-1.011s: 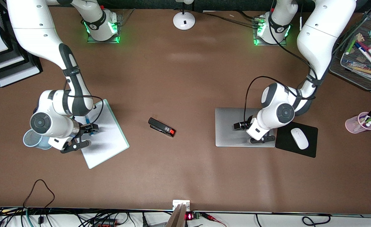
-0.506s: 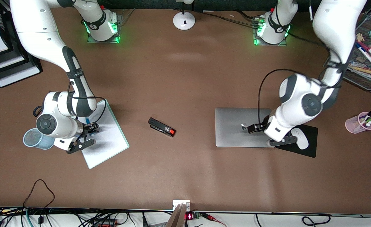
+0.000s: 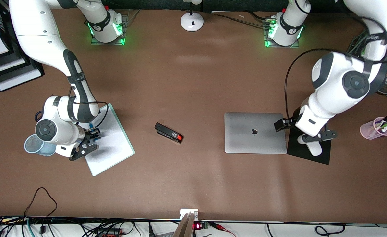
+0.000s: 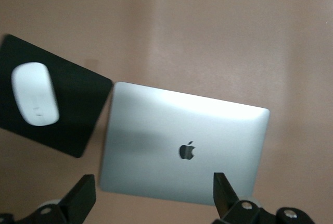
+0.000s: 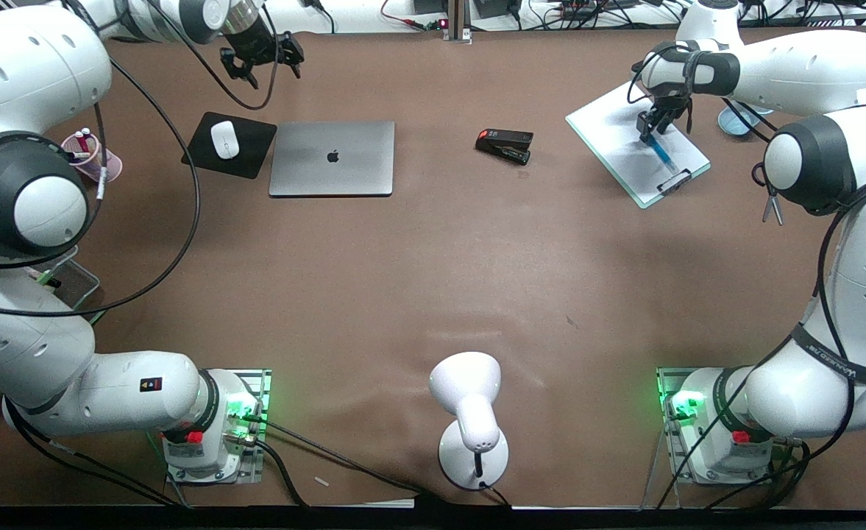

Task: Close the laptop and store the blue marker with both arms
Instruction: 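Raise the left gripper off the laptop while the right gripper grasps the marker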

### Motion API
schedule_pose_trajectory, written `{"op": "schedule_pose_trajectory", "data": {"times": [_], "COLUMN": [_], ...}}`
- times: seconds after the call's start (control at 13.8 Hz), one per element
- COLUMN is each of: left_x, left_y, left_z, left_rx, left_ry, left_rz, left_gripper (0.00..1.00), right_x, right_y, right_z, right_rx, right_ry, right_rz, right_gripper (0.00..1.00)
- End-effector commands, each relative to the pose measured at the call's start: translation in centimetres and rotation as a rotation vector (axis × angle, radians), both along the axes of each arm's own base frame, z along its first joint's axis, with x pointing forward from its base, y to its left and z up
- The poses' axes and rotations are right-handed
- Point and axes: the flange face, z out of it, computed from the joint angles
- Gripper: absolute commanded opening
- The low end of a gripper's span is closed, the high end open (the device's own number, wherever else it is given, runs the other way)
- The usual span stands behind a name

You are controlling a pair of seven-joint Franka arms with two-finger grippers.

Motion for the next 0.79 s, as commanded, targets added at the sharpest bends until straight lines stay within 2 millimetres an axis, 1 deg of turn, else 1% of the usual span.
{"op": "schedule_pose_trajectory", "data": {"times": [0.0,0.22,0.29,0.36,0.51,0.58,0.72], "left_x": [-1.4,-1.3,-1.4,-1.7,-2.2,-2.5,-3.0], "left_y": [0.4,0.9,1.1,0.9,0.5,0.3,0.1], "left_z": [4.1,8.2,9.7,10.6,12.6,13.5,14.5], "left_rx": [0.059,0.086,0.127,0.162,0.179,0.18,0.181], "left_ry": [-0.027,0.011,0.022,0.03,0.022,0.007,-0.004], "left_rz": [-0.024,-0.019,-0.033,-0.047,-0.053,-0.056,-0.057], "left_gripper": [1.0,1.0,1.0,1.0,1.0,1.0,1.0], "right_x": [-0.1,0.0,0.0,0.0,0.0,0.0,0.1], "right_y": [-0.1,-0.1,-0.1,-0.1,-0.1,0.0,0.0], "right_z": [-0.1,-0.2,-0.2,-0.2,-0.2,-0.2,-0.3], "right_rx": [0.017,0.016,0.016,0.016,0.016,0.017,0.017], "right_ry": [0.003,0.0,0.0,0.0,-0.002,-0.002,-0.002], "right_rz": [0.013,0.013,0.013,0.012,0.012,0.012,0.012], "right_gripper": [0.46,0.4,0.38,0.33,0.29,0.29,0.29]}}
